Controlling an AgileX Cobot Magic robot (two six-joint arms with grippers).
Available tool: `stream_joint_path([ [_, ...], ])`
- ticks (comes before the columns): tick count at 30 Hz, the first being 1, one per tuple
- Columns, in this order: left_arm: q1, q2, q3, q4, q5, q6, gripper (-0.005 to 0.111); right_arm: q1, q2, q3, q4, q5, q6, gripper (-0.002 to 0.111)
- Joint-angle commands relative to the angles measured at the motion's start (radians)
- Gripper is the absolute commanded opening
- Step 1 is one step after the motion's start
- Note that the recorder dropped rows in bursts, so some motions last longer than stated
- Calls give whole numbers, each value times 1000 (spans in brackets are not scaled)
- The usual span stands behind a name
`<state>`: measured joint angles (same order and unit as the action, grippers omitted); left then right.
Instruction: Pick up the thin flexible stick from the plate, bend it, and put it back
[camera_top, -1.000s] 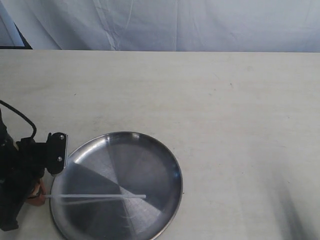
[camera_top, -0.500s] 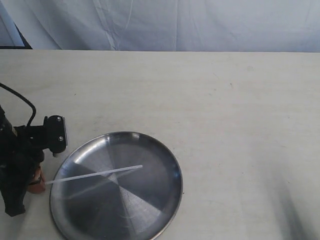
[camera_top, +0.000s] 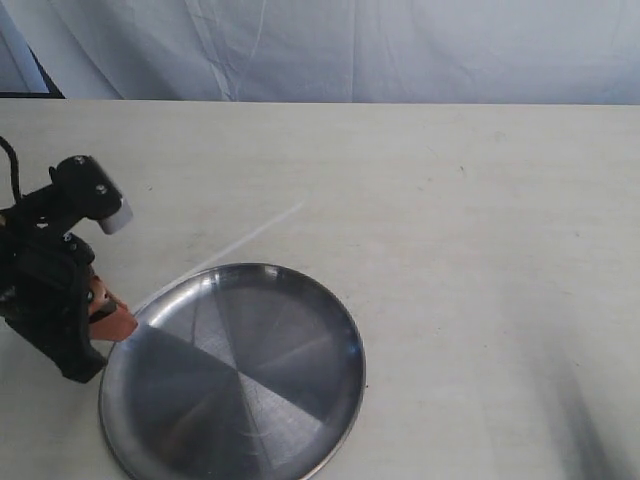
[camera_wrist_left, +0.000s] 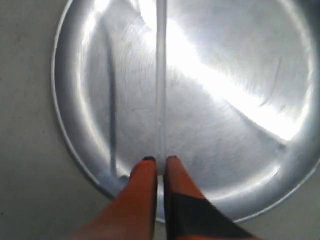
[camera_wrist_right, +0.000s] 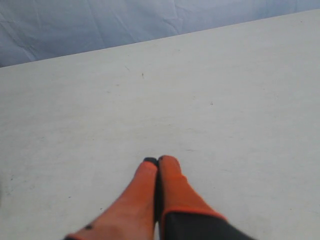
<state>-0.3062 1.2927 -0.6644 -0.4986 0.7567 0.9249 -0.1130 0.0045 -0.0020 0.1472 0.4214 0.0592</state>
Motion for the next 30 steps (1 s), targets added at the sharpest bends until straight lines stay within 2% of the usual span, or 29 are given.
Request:
stream_joint_path([
  [1, -6, -52, -4, -146, 12, -6, 0, -6, -5, 2, -5, -14, -3, 0],
  [12, -6, -59, -2, -331, 86, 7, 0, -6, -5, 2, -75, -48, -3, 0],
  [16, -6, -59, -2, -378, 158, 96, 0, -6, -5, 2, -100, -135, -3, 0],
  [19, -6, -59, -2, -427, 176, 134, 0, -6, -5, 2, -193, -300, -3, 0],
  [21, -6, -59, -2, -451, 183, 157, 0, -6, -5, 2, -113, -434, 68, 0],
  [25, -6, -59, -2, -453, 183, 177, 0, -6, -5, 2, 161, -654, 355, 0],
  [30, -6, -59, -2, -459, 185, 177, 0, -6, -5, 2, 321, -847, 487, 0],
])
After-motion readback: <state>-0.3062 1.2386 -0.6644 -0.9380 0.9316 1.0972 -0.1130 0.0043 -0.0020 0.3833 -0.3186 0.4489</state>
